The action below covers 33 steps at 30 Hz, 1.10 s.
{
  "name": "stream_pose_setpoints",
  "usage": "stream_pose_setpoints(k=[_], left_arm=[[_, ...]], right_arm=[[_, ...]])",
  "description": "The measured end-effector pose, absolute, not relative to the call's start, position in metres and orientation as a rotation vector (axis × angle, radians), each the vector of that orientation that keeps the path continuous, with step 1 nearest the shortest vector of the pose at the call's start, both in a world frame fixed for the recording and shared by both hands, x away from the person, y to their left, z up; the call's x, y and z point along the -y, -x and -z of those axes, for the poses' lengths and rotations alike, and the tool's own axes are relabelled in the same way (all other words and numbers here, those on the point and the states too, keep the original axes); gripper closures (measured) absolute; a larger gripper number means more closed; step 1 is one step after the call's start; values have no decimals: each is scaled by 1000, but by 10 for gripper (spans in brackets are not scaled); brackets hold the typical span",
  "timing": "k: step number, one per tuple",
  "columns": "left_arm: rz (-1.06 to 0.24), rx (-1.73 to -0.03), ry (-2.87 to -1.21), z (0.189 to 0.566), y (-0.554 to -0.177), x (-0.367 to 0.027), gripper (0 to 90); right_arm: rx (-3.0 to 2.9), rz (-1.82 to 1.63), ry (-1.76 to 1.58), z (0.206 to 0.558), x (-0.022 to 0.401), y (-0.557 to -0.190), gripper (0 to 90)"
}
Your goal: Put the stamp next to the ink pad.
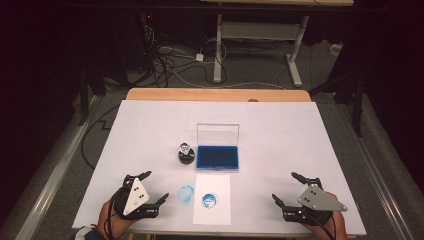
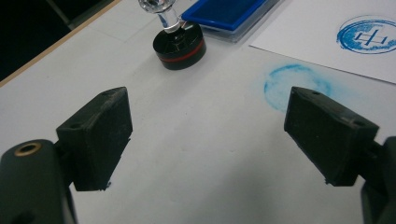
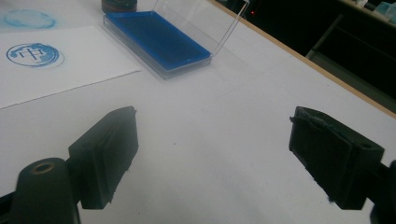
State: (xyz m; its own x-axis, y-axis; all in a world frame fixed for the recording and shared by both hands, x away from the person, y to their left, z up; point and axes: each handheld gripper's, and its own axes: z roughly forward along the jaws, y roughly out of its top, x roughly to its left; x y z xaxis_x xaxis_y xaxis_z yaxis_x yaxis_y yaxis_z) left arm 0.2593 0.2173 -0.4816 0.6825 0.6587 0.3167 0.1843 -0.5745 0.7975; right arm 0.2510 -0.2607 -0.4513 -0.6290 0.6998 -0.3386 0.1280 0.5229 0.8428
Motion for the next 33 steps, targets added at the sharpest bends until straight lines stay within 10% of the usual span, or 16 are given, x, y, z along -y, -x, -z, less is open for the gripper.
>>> stream_pose_setpoints(k=[33], left_arm=[[-771,-611,-2131,480,-261,-215,145]], right_arm=[[-2066,-1057,-617,449,257,-243,155]])
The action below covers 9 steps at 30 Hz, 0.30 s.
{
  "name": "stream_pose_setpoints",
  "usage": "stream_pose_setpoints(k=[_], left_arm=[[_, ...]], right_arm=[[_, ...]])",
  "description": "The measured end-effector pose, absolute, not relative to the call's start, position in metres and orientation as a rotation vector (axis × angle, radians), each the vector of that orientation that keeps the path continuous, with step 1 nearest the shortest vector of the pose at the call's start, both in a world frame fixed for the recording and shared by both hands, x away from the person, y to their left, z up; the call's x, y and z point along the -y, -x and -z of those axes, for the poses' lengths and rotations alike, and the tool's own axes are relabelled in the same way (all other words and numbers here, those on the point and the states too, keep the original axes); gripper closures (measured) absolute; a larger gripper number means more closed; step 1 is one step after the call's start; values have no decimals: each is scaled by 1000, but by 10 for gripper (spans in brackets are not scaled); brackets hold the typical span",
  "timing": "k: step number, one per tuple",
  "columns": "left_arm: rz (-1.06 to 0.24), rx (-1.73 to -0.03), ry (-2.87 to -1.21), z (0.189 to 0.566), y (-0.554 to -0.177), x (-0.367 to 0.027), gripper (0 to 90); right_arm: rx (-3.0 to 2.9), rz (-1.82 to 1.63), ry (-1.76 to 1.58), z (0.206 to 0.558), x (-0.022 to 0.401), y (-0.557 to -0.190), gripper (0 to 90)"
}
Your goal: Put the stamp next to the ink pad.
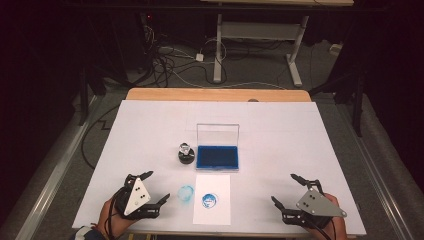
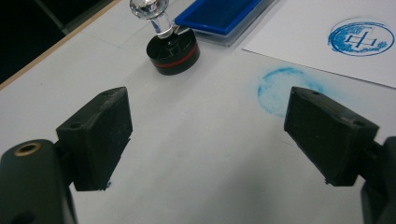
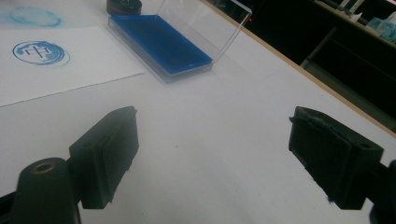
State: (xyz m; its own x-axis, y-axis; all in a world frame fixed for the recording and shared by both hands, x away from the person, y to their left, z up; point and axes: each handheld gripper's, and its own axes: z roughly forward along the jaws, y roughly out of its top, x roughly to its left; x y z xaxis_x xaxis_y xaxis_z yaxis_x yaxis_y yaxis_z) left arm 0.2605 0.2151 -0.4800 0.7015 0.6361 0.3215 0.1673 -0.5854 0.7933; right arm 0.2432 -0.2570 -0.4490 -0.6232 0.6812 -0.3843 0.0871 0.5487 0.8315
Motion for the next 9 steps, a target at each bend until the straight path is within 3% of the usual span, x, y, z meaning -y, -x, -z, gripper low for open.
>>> stream_pose_setpoints(k=[9], left_arm=[[-758,-628,-2133,480,-265,-215,145]], right_arm=[[-2063,-1058,-618,449,258,-246,155]])
